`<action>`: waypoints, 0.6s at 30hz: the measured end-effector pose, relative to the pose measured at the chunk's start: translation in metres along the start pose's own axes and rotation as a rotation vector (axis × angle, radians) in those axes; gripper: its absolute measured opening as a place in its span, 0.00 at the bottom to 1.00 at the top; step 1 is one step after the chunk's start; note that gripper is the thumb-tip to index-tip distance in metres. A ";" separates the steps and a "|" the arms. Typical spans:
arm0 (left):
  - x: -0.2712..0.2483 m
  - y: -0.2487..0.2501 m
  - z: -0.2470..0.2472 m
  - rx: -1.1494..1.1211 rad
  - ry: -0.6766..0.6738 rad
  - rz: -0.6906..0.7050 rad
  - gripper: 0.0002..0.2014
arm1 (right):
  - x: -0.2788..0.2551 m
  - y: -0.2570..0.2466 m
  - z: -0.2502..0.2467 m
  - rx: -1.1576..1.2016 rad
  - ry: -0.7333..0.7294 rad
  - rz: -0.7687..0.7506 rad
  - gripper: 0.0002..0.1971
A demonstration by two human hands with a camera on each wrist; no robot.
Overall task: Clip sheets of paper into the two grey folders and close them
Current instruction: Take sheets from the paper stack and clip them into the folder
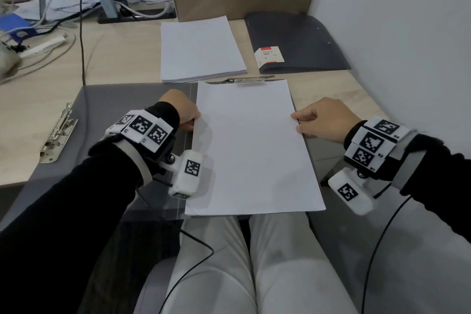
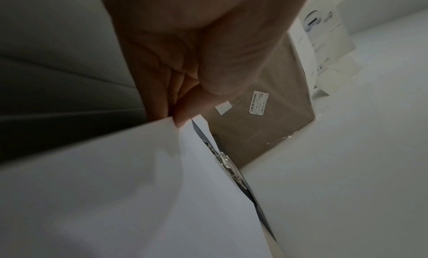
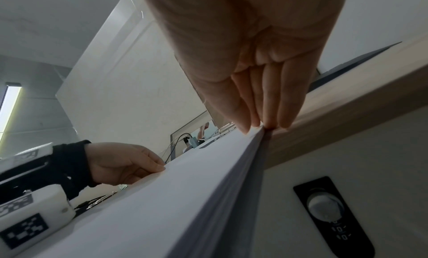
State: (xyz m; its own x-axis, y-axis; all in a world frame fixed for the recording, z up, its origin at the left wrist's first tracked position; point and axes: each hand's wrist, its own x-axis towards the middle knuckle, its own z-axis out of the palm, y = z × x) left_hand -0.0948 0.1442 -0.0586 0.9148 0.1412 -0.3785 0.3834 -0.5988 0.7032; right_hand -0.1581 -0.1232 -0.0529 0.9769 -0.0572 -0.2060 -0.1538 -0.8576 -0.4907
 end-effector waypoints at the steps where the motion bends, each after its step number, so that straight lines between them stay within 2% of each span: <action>1: 0.001 0.000 0.000 0.011 0.002 0.004 0.11 | -0.001 0.000 0.000 -0.003 0.004 0.002 0.17; 6: 0.006 -0.003 0.002 0.056 0.039 0.025 0.09 | -0.001 0.003 0.004 -0.034 -0.008 -0.039 0.19; 9: 0.007 -0.005 0.005 0.123 0.059 0.030 0.02 | -0.003 -0.001 0.002 -0.035 -0.020 -0.062 0.22; 13: 0.010 -0.009 0.004 0.240 0.092 0.055 0.13 | -0.001 0.000 0.003 -0.067 -0.020 -0.056 0.17; 18: 0.010 -0.012 0.003 0.277 0.120 0.111 0.13 | 0.003 0.002 0.007 -0.039 -0.015 -0.030 0.20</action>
State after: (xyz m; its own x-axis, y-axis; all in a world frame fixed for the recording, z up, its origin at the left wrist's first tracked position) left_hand -0.0904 0.1507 -0.0725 0.9638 0.1451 -0.2237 0.2465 -0.8050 0.5396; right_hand -0.1569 -0.1211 -0.0602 0.9785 -0.0240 -0.2046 -0.1184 -0.8783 -0.4632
